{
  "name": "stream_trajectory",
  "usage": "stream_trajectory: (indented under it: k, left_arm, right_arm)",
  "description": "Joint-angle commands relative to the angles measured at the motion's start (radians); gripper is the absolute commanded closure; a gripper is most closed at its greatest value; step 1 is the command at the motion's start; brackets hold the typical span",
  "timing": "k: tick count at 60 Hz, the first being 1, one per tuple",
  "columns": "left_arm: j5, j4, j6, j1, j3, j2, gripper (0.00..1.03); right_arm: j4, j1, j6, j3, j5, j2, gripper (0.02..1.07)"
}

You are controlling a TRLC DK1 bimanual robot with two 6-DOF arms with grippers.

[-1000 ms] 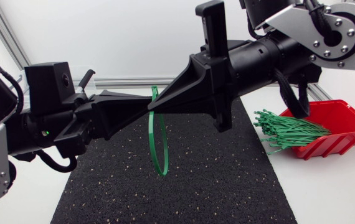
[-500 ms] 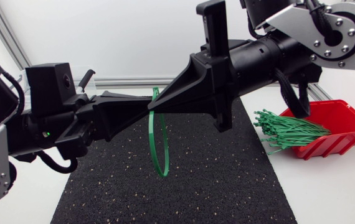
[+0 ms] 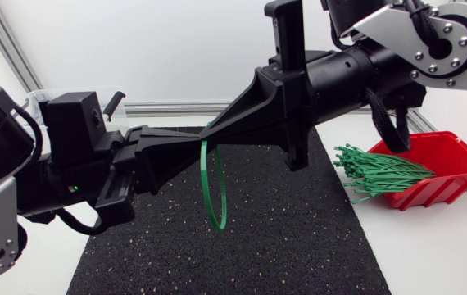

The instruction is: Take a green cable tie from the red box, thread the tail through the head to close it, then place it in the transparent bin on the left.

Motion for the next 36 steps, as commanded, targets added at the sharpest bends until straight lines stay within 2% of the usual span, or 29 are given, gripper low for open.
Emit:
stream_trajectory:
  k: [1,25,36]
  left_arm:
    - [0.007,0.030,0.027,-0.011,-0.003,-0.017,1.00]
    - [-0.016,0.030,0.023,-0.019,-0.009,-0.080,1.00]
    - [-0.052,0.029,0.027,-0.076,-0.044,-0.106,1.00]
  right_arm:
    - [-0.006,-0.015,0.012,-0.015,0.016,0.019,1.02]
    - [-0.012,-0.026,0.014,-0.016,0.017,0.036,1.02]
    - [-0.011,-0.031,0.014,-0.012,0.016,0.022,1.02]
